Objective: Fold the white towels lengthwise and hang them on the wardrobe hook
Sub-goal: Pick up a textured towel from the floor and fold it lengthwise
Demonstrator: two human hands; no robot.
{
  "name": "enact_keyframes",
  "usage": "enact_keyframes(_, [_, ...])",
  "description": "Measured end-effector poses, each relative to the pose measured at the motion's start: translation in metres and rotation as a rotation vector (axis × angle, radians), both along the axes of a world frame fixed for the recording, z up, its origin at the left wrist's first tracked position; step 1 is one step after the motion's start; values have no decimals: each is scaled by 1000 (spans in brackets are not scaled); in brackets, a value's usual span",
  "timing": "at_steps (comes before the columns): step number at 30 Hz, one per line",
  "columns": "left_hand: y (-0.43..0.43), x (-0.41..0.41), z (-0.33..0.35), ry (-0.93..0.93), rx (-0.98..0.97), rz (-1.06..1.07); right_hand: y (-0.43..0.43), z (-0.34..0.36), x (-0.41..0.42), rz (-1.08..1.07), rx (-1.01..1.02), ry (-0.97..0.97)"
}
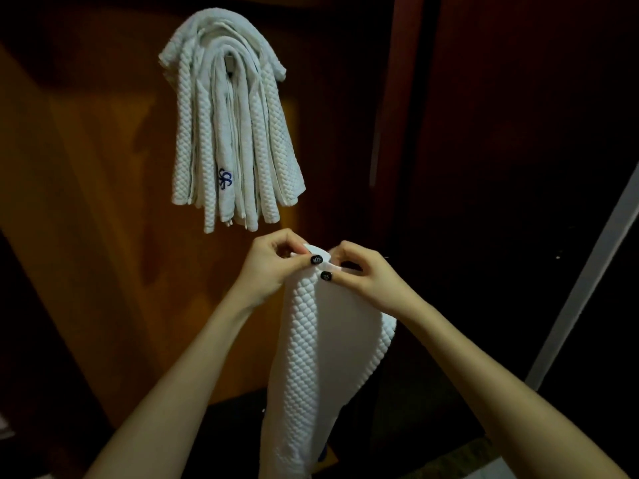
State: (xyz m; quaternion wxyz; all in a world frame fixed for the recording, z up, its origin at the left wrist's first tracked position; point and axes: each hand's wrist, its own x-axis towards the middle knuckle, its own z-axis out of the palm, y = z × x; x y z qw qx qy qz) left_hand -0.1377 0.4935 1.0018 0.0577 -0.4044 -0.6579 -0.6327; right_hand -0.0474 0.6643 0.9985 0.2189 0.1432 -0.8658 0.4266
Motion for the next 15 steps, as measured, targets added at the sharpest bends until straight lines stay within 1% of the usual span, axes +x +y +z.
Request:
enact_keyframes(2, [-4, -1, 0, -7, 23, 11, -4, 2, 1, -23, 18, 101])
enact_keyframes(5, [-15, -3, -5, -51, 39, -60, -8, -1, 4, -68, 39, 212])
enact_keyframes(8, [-21, -2, -9, -121, 51, -121, -10, -3, 5, -79, -29, 201])
enact_keyframes(13, [-25, -4, -14, -184, 32, -181, -2, 0, 10, -43, -2, 154])
enact_keyframes(15, [-25, -4, -14, -190, 11, -202, 3, 2, 12, -23, -44, 132])
